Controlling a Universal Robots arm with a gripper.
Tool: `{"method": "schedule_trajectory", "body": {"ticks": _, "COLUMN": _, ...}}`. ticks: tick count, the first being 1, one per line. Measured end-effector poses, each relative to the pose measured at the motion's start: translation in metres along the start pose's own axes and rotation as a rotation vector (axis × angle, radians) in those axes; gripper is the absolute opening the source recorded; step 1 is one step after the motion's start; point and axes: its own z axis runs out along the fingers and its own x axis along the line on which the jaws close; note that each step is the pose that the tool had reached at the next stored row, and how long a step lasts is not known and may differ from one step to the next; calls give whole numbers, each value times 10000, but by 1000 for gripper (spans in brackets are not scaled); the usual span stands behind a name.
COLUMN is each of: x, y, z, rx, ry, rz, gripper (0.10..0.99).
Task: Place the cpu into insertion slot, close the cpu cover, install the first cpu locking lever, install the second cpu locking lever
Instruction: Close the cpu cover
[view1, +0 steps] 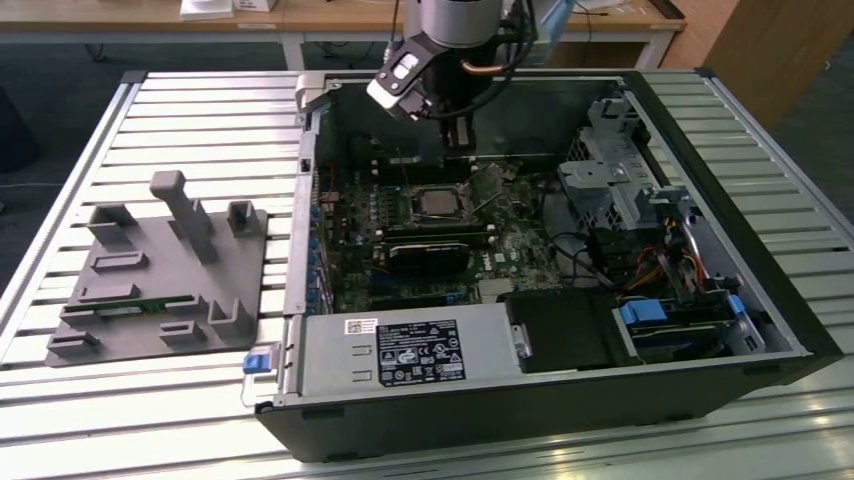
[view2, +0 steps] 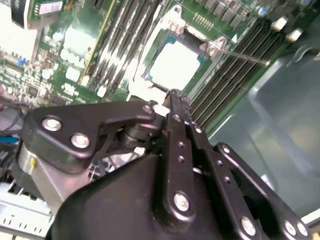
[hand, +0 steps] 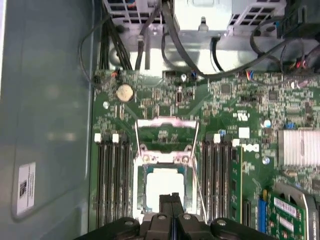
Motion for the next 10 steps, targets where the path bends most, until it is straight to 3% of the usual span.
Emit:
{"method": "schedule_trajectory", "body": {"ticks": 6, "x": 1, "y": 248, "z": 23, "rx": 63, "ry": 2, "rz": 1, "gripper": 106}}
{"method": "schedule_trajectory", "body": {"ticks": 10, "x": 2, "y": 312, "z": 37, "rx": 65, "ry": -1, "rz": 1, "gripper": 106}}
